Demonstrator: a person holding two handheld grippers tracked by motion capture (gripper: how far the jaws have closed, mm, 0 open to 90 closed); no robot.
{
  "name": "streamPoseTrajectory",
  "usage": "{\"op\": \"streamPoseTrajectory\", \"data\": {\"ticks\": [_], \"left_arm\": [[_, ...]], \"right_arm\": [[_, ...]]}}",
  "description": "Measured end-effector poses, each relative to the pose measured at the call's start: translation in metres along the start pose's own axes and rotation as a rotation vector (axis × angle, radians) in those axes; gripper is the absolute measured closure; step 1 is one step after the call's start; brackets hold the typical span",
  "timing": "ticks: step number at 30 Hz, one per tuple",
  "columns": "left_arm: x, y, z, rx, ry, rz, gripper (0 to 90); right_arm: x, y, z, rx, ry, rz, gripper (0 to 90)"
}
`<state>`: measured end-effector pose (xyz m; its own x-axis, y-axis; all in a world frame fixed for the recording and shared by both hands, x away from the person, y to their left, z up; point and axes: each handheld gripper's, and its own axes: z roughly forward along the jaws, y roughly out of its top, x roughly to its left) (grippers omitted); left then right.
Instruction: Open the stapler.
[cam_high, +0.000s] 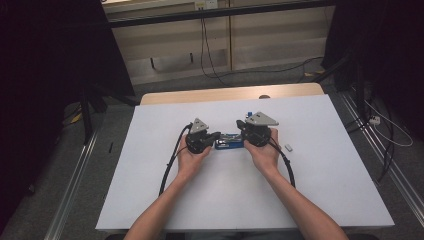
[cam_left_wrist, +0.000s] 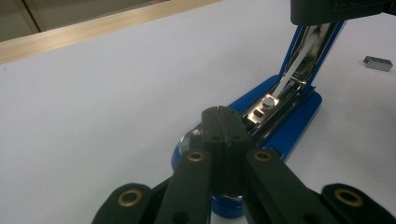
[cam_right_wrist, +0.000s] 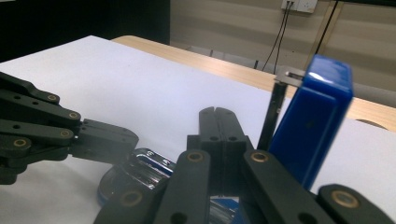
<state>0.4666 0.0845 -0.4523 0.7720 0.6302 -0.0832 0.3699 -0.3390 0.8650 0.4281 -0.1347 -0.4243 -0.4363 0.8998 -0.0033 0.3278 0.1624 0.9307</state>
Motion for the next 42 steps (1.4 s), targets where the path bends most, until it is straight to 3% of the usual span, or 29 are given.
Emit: {"op": "streamPoseTrajectory", "data": {"ticks": [22,27,29,33,42], "left_arm": [[0.000,0.000,0.000,0.000,0.001,0.001,90.0],[0.000,0.000,0.000,0.001,0.001,0.004,90.0],[-0.001,0.000,0.001,0.001,0.002,0.004,90.0],[0.000,0.000,0.001,0.001,0.000,0.004,90.0],[0.000,0.000,0.001,-0.001,-0.003,-0.001,90.0]], "right_arm": [[-0.012,-0.003,-0.009,-0.010,-0.039,-0.010,90.0],[-0.021,-0.008,-0.015,0.007,-0.065,-0.006,90.0],[-0.026,-0.010,-0.017,0.009,-0.063,0.018,90.0],[-0.027,-0.006,-0.022,0.011,-0.070,-0.017,90.0],[-0.035,-0.010,-0.025,0.024,-0.077,-0.004,90.0]]}}
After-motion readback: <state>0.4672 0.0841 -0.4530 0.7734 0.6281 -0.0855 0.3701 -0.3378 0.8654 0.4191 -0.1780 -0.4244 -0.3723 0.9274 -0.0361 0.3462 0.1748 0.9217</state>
